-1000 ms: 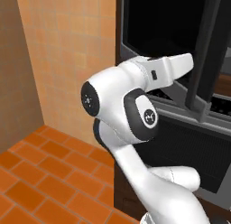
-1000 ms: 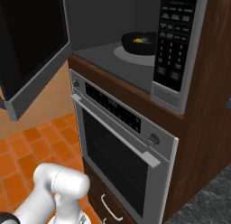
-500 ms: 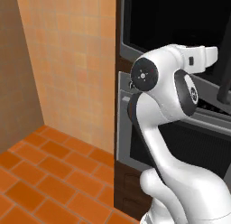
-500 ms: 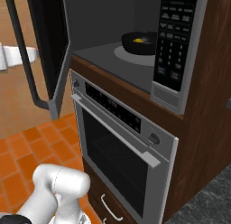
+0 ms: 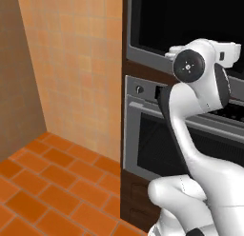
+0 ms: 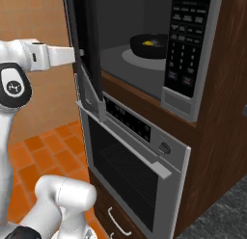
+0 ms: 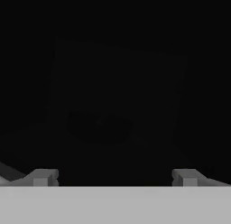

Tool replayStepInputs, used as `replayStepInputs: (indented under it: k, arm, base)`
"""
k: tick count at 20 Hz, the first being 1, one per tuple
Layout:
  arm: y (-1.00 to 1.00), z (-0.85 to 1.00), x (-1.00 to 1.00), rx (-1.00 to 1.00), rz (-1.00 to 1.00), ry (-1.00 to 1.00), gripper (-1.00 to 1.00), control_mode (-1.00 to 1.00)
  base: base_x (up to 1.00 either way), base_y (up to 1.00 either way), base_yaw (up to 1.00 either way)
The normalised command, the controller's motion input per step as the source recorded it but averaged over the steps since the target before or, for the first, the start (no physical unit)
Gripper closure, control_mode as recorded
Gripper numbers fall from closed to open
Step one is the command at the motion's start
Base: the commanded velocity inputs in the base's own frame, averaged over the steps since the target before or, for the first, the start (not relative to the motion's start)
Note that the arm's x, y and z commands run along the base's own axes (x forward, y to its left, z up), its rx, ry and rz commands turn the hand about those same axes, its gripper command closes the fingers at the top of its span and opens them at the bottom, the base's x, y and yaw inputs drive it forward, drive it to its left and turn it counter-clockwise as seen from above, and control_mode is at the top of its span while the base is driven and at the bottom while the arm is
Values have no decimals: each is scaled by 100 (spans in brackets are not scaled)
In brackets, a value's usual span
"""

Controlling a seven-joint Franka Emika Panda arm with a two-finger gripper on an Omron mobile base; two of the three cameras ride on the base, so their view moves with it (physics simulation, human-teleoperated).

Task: Pick the lemon from the sink and place it in the bowl. Then pick the bowl and place it in the microwave. Then close the microwave door and press the start button.

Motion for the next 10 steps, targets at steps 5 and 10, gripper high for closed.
replayStepInputs:
  k: [5,10]
  arm:
    - [-62,0,28,10,8,-11,-100,-100]
    - [-43,0,32,6,6,-8,-100,-100]
  base:
    - [0,0,0]
    - [0,0,0]
